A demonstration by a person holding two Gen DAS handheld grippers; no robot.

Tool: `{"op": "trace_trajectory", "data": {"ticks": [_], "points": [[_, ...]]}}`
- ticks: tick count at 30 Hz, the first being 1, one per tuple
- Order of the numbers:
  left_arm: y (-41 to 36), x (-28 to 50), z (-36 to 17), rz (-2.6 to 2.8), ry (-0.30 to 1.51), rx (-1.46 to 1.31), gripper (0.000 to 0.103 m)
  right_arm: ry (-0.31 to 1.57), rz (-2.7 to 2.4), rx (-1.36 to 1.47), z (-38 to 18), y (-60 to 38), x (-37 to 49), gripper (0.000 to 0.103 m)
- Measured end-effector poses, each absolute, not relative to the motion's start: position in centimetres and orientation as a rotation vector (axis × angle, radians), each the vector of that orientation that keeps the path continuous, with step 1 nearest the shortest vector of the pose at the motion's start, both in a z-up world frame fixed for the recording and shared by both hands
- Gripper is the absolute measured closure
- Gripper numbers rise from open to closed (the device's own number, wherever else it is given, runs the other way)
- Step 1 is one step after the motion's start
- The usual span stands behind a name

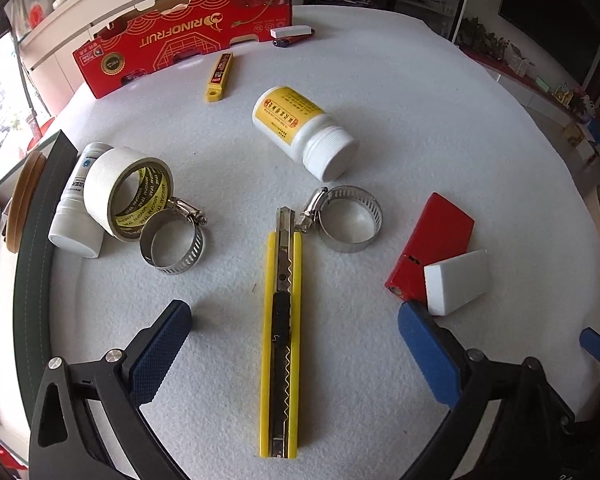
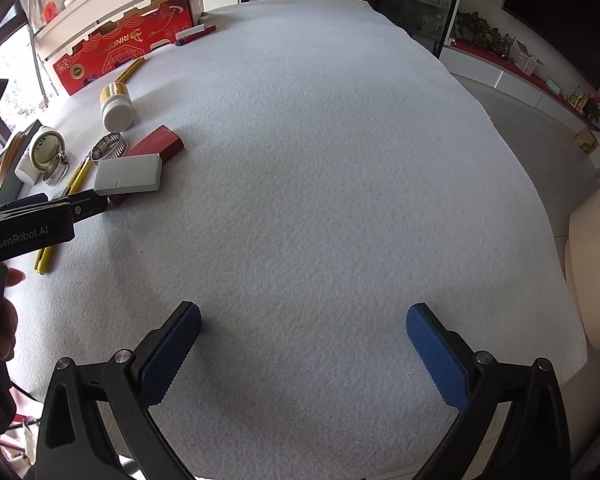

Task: Organize rigid objects
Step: 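Grasp the yellow box cutter with the left gripper while the right grasps the white eraser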

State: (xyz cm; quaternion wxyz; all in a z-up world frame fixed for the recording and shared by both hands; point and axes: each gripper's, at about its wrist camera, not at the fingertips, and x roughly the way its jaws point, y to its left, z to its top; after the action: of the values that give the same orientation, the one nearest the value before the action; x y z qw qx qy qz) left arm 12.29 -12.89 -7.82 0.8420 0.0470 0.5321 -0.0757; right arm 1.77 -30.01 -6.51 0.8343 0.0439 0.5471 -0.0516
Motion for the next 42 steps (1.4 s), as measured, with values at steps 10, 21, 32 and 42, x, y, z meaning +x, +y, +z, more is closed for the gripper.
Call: {"op": "trace_trajectory", "data": {"ticks": [10, 21, 32, 42], "points": [[-13.5, 10.1, -6.6, -0.262, 1.104, 0.167, 0.085, 1.142, -0.034, 0.269, -5.2, -29.8, 3.7, 0.0], [-9.9, 8.1, -6.5, -0.207, 1.102, 0.115, 0.086, 1.168, 0.06, 0.176, -5.9, -22.9, 10.2, 0.032], [-9.2, 6.9, -6.4, -0.196, 1.097, 0.058, 0.086, 1.132, 0.028, 0.198, -4.6, -26.0, 5.3, 0.051], [-8.0, 3.8, -2.9, -0.164, 1.032, 0.008, 0.086, 1.061, 0.063, 0.218, -0.8, -26.3, 1.9, 0.051]]}}
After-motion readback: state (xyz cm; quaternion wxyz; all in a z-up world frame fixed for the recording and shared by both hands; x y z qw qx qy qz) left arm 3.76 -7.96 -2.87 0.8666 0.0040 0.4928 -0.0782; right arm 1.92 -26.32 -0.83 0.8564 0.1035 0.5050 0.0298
